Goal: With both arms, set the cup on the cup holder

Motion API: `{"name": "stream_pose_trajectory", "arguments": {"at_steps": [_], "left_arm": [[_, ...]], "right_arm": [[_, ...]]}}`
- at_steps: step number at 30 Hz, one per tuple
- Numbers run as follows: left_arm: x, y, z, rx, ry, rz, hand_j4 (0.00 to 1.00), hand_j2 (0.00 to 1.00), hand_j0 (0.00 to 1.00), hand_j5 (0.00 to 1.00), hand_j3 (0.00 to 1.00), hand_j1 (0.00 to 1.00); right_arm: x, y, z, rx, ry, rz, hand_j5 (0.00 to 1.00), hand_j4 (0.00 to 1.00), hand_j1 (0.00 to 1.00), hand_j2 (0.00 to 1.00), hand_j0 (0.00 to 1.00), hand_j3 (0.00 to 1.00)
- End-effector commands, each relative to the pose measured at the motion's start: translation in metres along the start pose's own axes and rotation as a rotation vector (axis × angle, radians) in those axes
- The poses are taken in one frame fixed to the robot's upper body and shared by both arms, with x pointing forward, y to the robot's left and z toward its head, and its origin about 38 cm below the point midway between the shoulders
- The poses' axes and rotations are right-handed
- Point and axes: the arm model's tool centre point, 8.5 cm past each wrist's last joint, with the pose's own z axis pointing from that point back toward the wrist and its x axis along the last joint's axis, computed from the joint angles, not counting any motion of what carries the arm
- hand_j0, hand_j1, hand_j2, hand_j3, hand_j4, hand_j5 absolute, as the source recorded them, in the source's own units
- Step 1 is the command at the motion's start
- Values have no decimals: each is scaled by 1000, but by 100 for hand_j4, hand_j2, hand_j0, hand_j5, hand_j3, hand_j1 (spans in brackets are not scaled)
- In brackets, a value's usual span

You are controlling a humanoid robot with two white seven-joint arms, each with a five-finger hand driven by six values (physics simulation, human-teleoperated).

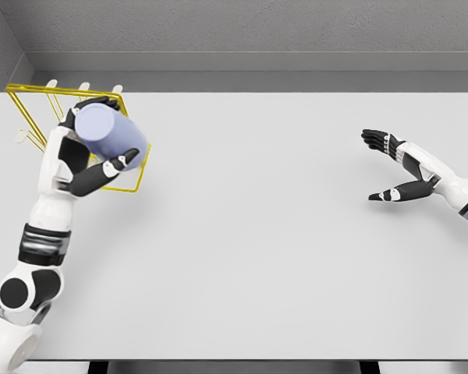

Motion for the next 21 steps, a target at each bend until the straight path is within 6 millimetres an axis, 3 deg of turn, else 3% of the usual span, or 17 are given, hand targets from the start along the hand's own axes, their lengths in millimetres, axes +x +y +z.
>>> {"name": "stream_pose_trajectory", "arguments": {"at_steps": [1, 21], "left_arm": [[2, 4, 0, 2, 0, -9, 68, 68, 68, 68, 68, 68], [5, 14, -5, 13, -5, -30, 68, 68, 68, 68, 68, 68]], "right_arm": [[1, -1, 1, -5, -2, -4, 100, 100, 100, 100, 100, 100], [-1, -4, 1, -11, 5, -4, 100, 100, 100, 100, 100, 100]]}}
